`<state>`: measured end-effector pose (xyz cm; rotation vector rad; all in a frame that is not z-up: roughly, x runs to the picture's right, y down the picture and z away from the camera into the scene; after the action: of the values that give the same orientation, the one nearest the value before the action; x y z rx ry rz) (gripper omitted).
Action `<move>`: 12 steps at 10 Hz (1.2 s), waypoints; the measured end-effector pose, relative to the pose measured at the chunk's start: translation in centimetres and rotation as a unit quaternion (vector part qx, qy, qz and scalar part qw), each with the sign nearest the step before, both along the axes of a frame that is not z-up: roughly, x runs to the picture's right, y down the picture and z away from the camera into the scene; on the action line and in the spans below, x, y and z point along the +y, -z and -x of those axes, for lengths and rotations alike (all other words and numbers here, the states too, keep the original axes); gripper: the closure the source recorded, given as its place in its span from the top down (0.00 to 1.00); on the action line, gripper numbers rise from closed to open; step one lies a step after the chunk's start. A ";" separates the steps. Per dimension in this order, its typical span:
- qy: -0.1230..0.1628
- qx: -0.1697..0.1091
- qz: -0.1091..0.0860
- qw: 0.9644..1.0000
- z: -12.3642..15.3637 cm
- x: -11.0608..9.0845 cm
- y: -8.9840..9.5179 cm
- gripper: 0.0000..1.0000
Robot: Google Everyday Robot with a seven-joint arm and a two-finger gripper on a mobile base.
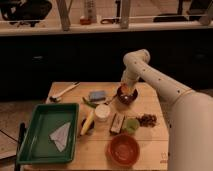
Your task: Place apple in purple bowl
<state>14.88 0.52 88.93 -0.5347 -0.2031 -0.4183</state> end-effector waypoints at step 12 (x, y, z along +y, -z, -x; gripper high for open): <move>0.010 -0.012 0.006 1.000 0.2 -0.4 -0.3 0.80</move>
<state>14.66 0.17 89.18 -0.5439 -0.2229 -0.4430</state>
